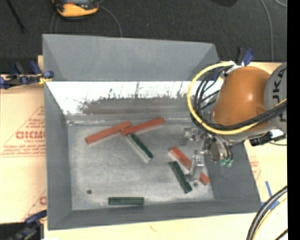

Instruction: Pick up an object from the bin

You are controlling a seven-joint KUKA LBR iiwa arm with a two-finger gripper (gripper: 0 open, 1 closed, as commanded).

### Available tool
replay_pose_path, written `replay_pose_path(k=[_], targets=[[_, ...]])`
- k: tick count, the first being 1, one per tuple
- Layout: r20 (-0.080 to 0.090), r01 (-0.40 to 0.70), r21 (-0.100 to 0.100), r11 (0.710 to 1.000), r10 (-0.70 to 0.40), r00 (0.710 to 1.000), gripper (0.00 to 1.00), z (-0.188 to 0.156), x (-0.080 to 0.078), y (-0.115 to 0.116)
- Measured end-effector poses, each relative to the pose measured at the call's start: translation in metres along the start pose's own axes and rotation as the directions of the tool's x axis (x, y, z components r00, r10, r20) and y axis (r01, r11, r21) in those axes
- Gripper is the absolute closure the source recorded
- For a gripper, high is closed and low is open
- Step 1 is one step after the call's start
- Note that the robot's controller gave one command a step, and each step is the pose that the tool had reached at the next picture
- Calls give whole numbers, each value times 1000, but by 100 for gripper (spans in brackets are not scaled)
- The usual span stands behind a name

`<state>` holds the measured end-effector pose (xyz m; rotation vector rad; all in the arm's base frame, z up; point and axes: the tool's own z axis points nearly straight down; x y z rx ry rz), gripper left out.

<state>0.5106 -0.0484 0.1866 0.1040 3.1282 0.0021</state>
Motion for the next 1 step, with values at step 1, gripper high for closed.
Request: replay_pose_path(k=[1], targets=[[-2, -83, 3, 997, 83, 997, 0, 64, -6, -9]])
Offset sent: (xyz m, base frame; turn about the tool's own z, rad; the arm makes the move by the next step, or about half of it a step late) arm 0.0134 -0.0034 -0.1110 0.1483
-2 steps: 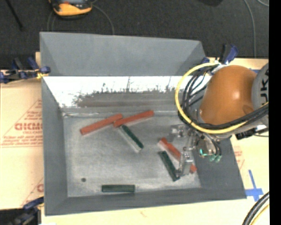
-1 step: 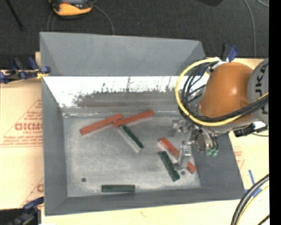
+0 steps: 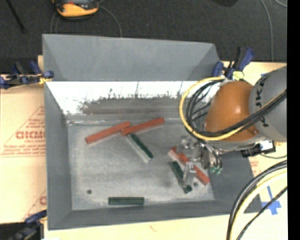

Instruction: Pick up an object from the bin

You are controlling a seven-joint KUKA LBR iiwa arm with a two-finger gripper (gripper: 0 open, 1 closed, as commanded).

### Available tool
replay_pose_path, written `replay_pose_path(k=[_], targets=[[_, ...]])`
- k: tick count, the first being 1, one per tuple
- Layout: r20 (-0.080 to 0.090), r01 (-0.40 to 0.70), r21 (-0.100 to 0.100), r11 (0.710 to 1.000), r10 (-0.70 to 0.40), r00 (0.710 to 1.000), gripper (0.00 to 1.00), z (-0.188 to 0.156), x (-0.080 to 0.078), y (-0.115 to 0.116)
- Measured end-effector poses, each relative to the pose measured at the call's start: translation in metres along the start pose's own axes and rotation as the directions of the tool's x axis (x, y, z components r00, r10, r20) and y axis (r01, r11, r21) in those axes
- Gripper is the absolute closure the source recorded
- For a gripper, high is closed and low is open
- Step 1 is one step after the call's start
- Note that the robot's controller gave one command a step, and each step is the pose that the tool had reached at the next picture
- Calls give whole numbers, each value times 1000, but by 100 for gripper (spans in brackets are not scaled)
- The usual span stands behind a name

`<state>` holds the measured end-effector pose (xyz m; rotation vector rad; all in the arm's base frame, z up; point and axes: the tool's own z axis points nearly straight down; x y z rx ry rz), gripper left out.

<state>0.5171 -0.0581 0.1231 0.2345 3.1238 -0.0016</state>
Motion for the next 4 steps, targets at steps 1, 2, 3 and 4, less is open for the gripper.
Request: replay_pose_path(k=[1, 2, 3, 4], targets=[[-10, 33, -1, 999, -33, 999, 0, 33, -1, 3], [1, -244, 0, 970, 244, 970, 100, 47, -58, -15], [-3, -242, 2, 970, 242, 970, 0, 49, -57, -16], [-3, -242, 3, 970, 242, 970, 0, 49, -57, -16]])
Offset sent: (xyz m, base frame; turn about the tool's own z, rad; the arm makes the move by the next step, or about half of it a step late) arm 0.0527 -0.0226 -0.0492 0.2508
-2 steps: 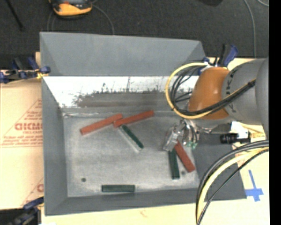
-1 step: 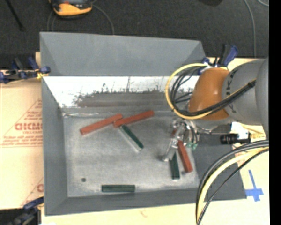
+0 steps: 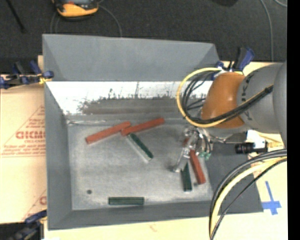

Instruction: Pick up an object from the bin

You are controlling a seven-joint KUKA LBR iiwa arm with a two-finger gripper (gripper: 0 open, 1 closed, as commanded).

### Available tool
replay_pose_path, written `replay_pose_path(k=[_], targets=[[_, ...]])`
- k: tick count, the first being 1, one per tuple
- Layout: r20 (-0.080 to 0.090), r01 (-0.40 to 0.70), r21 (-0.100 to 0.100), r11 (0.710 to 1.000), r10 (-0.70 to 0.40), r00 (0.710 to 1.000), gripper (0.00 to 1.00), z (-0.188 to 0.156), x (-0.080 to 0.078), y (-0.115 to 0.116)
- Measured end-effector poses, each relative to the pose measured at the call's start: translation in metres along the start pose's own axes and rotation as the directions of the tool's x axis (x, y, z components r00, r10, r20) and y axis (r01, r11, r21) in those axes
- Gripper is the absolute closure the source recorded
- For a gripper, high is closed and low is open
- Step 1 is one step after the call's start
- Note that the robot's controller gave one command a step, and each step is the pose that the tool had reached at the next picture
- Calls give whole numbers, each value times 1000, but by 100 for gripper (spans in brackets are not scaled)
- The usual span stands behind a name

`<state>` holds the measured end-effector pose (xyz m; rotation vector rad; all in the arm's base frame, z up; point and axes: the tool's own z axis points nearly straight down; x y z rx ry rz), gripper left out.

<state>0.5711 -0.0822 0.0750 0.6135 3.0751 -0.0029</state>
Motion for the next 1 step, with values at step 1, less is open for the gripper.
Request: replay_pose_path(k=[1], targets=[[0, 189, -4, 982, -189, 982, 0, -1, -9, -21]])
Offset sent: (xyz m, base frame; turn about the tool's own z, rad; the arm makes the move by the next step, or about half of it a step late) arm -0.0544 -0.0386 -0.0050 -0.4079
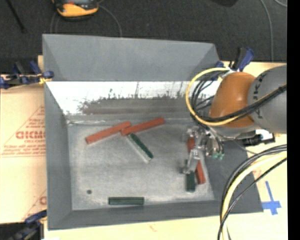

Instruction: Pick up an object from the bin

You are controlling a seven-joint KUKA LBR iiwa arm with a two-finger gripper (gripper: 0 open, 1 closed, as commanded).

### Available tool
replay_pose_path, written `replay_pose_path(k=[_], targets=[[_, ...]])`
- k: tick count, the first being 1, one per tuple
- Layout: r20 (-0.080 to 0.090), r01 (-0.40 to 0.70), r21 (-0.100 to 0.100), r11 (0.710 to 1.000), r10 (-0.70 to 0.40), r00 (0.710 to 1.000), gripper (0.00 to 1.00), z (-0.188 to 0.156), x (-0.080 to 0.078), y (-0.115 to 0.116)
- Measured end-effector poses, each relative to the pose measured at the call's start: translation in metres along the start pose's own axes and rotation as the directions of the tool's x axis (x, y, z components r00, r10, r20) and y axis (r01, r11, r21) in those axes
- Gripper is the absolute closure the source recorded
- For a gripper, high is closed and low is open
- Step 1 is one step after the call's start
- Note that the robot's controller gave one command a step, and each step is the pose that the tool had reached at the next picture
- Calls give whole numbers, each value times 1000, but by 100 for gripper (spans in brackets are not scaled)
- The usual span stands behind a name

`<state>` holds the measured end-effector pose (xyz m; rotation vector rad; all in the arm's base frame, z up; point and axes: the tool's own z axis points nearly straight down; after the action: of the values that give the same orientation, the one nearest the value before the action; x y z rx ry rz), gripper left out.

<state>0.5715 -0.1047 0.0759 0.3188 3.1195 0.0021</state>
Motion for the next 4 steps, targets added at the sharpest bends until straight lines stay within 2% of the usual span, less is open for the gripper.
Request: replay_pose_path(k=[1, 2, 3, 4], targets=[[0, 201, 4, 980, -201, 980, 0, 3, 39, -28], [-2, 355, 2, 935, -355, 935, 0, 4, 56, -31], [0, 592, 0, 806, -592, 806, 0, 4, 49, -49], [-6, 629, -10, 778, -629, 778, 0, 1, -4, -48]])
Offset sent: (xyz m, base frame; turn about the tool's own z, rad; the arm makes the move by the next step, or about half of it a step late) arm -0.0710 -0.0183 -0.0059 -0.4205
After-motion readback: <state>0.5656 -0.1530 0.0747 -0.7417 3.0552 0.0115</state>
